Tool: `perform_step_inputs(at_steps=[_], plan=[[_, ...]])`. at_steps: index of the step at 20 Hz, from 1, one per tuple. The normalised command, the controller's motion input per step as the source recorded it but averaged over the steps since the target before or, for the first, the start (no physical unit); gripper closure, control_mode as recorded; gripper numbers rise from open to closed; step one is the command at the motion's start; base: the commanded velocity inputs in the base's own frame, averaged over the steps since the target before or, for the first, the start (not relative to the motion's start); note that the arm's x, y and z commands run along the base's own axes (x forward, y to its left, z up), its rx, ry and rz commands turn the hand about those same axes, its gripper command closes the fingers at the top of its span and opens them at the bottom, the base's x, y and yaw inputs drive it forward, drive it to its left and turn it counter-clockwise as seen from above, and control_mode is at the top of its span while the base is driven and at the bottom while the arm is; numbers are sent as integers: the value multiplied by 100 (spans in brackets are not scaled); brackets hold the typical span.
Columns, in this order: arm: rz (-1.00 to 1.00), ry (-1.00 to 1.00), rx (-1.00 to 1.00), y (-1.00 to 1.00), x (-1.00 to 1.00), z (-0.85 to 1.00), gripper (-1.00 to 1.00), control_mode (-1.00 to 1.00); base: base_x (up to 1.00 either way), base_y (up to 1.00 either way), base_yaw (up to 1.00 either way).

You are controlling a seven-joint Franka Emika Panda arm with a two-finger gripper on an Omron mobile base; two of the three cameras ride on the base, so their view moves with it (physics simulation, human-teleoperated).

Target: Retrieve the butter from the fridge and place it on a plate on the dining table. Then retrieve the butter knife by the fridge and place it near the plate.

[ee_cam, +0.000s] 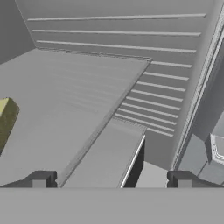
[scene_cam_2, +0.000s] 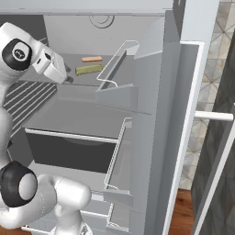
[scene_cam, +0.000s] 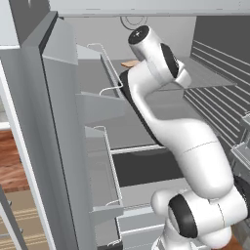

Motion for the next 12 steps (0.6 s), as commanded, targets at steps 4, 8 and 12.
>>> perform_step_inputs(at_steps=[4,8,12], plan=[[0,0,0,0,42,0,-100,-100,0,0,0],[0,9,0,0,39,0,-100,-100,0,0,0],[0,9,0,0,48,0,-100,-100,0,0,0]])
